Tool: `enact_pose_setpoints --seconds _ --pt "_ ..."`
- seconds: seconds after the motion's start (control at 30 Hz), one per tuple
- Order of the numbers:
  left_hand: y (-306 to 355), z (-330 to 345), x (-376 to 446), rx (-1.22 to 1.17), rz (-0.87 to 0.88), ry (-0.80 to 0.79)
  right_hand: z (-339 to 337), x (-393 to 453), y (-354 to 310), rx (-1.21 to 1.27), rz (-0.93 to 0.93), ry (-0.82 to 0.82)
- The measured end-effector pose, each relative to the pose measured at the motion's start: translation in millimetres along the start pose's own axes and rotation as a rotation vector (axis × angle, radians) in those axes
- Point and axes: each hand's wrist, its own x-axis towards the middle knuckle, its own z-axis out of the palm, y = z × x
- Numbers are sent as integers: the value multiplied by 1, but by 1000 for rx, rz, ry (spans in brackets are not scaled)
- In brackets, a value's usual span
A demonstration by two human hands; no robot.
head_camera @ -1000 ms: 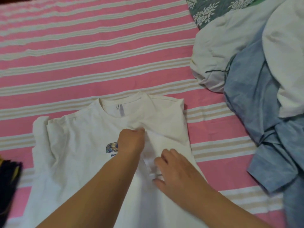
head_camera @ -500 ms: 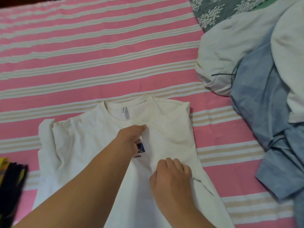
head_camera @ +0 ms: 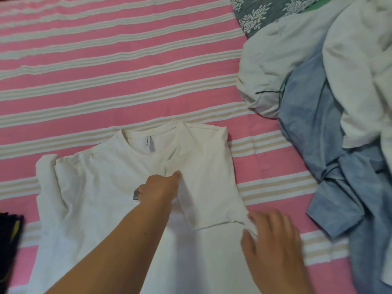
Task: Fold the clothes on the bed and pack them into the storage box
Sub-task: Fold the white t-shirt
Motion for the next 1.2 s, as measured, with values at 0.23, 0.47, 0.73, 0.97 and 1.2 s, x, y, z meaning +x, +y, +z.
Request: enact_pose_setpoints --seconds 0.23,0.47,0.73,0.97,1.2 --pt "16 1 -35 120 70 -8 -20 -62 69 18 238 -270" --pt "8 7 -57 -321 302 -43 -20 -94 75 -7 237 -442" --pt "-6 6 -41 -388 138 -299 -57 -184 56 136 532 -412" --pt "7 -57 -79 -330 700 -78 -75 -261 12 -39 457 -264" --pt "-18 -180 -78 -591 705 -146 -82 -307 -122 -95 11 -126"
